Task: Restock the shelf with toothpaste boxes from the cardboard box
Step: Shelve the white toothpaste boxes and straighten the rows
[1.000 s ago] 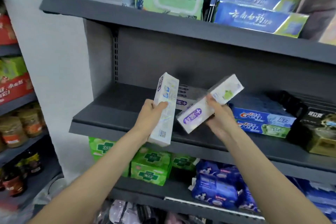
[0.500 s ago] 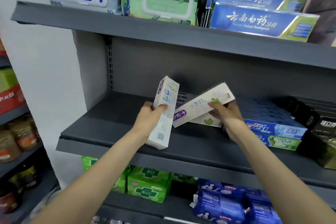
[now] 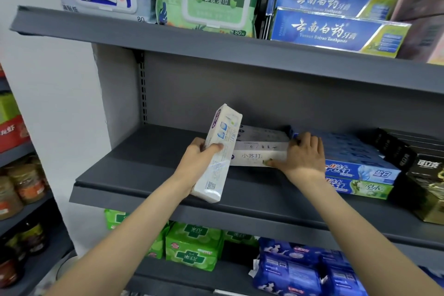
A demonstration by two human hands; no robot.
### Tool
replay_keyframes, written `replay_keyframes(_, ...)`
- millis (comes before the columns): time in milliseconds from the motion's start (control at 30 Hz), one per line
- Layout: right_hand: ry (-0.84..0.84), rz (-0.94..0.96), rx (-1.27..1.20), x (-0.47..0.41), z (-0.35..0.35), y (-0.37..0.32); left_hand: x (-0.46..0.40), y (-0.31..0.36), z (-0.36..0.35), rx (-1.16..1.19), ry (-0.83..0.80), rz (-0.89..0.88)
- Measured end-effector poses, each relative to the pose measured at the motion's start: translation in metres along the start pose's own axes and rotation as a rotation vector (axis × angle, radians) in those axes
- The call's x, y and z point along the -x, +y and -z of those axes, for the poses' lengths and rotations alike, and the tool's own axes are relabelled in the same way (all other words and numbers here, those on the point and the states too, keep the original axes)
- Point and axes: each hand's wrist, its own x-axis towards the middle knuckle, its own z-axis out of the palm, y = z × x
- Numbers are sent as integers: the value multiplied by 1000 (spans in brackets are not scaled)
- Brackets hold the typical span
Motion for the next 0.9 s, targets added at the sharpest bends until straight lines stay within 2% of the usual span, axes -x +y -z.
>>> replay_keyframes(133,-149,74,144,2,-5,-4,6,2,1,26,-85,-40)
replay_keyframes(200,-171,124,49,3,-3,-8,8,4,1,-71,-102,-137)
replay_keyframes(267,-101,52,-377,3,2,-12,9,7,3,-419,-89,-271)
replay_keyframes(300,-109,-64,-680,3,10,-13,9,8,3,-656,-65,-332)
replay_keyframes(367,-341,-349,-1363,4,31,-14,9,7,1,-1039,22,-498)
replay_keyframes(400,-489,-431,-1563,3,36,-11,8,7,1,-1160,74,-648)
replay_keyframes(467,-681,-363,-1590,4,42,-2,1,1,0,-1325,121,-978)
replay_keyframes(533,-701,-219,-1499,7,38,5,-10,-3,1,-1426,161,-1128)
replay_keyframes(600,-664,-139,-1535,9,34,12,-19,-4,3,-1486,215,-1092)
replay_keyframes(700,-551,-50,-1595,10,27,23,-22,-2,9,-1513,268,-890)
replay_keyframes(800,-427,-17,-1540,11,21,26,-22,-2,12,-1372,136,-640)
replay_keyframes(900,-342,31,-1385,12,15,26,-23,-5,11,-1286,13,-532)
